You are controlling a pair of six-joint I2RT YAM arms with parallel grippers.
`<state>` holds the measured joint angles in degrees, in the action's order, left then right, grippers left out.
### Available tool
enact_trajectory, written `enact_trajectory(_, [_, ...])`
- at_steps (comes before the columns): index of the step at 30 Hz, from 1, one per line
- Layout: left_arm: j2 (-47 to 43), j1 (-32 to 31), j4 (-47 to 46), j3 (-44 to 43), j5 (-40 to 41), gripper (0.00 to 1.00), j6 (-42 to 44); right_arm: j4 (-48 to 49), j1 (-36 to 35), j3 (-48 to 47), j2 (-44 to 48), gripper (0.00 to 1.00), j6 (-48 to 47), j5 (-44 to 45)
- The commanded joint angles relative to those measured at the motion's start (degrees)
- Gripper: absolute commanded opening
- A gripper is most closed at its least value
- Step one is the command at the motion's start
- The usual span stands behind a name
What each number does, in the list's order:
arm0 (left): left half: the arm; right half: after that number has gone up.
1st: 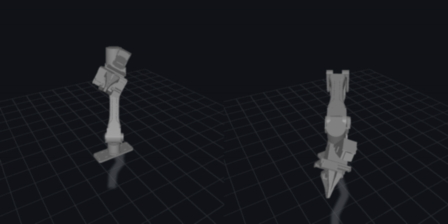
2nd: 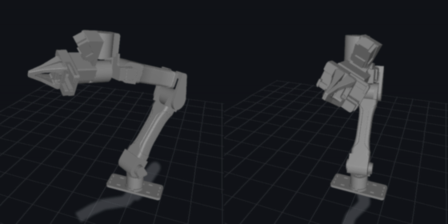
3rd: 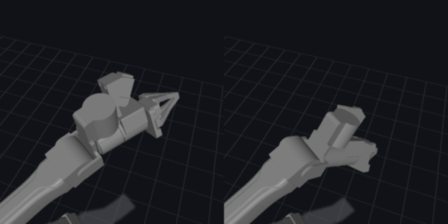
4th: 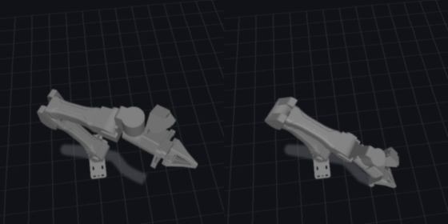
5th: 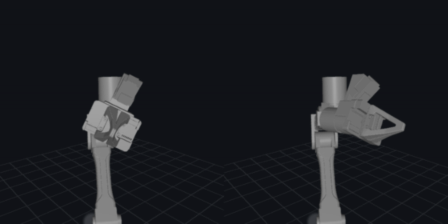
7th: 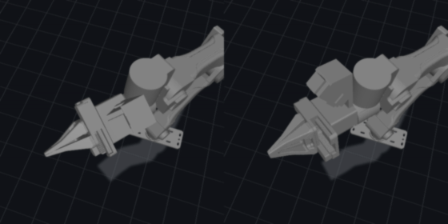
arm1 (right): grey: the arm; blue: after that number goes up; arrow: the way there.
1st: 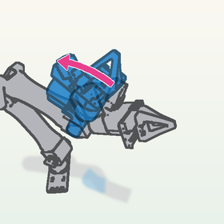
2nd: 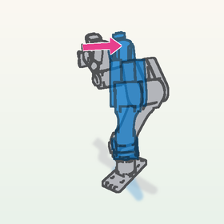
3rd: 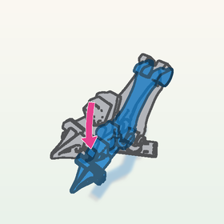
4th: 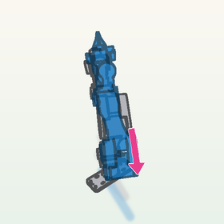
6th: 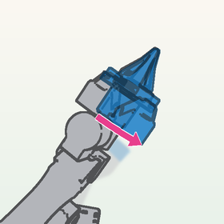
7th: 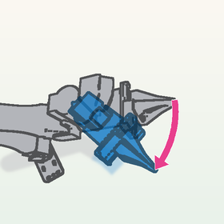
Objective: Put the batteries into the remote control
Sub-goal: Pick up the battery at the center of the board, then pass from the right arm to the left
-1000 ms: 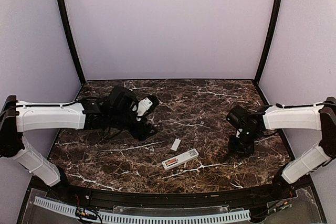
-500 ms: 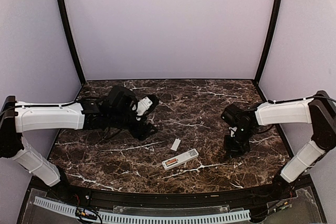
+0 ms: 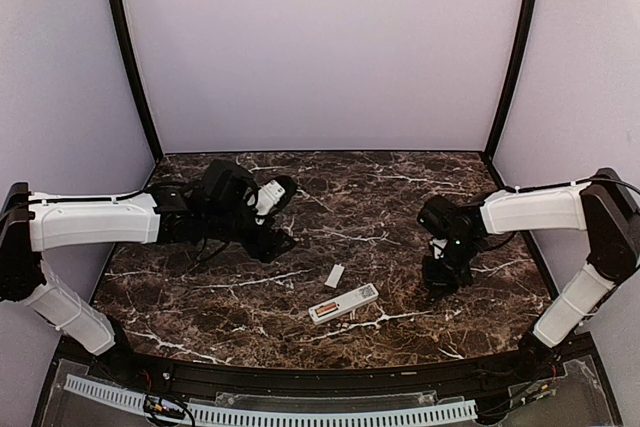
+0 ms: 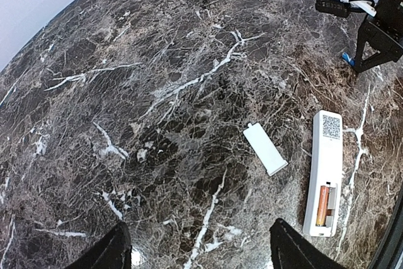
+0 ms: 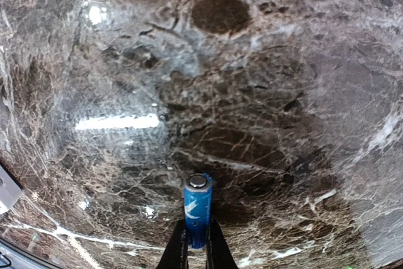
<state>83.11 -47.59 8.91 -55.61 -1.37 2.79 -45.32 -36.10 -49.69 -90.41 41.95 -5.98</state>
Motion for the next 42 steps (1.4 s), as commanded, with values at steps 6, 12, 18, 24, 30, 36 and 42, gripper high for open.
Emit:
enact_trajectory(6, [-2.0,0.6,0.4,0.0,-0.5,0.75,0.1,-0.2,0.1,-2.9,6.1,0.0,-1.2,0.2])
enact_trajectory(12, [-2.8,0.6,-0.1,0.0,-1.2,0.75,0.0,3.4,-0.2,-4.9,12.7,0.0,-0.3,-1.9])
enact_trajectory(18, [-5.8,0.6,-1.6,0.6,-1.7,0.74,-0.3,6.3,-2.0,-7.7,17.8,0.0,2.6,-1.7])
enact_trajectory(24, [-11.0,0.5,-9.2,4.8,-11.0,0.72,-2.3,21.4,-8.4,-7.8,22.5,0.0,10.1,2.9])
enact_trajectory(30, [-17.1,-6.9,-28.0,11.3,-9.8,0.65,1.8,38.4,-17.4,-10.0,20.5,0.0,11.4,10.6])
enact_trajectory(36, [-15.1,-13.6,-37.4,10.8,-0.3,0.55,11.9,43.9,-22.5,-14.5,15.9,0.0,7.6,10.1])
enact_trajectory(42, [-14.8,-13.8,-42.3,10.4,0.4,0.58,17.6,44.1,-24.9,-18.0,13.5,0.0,0.7,6.6])
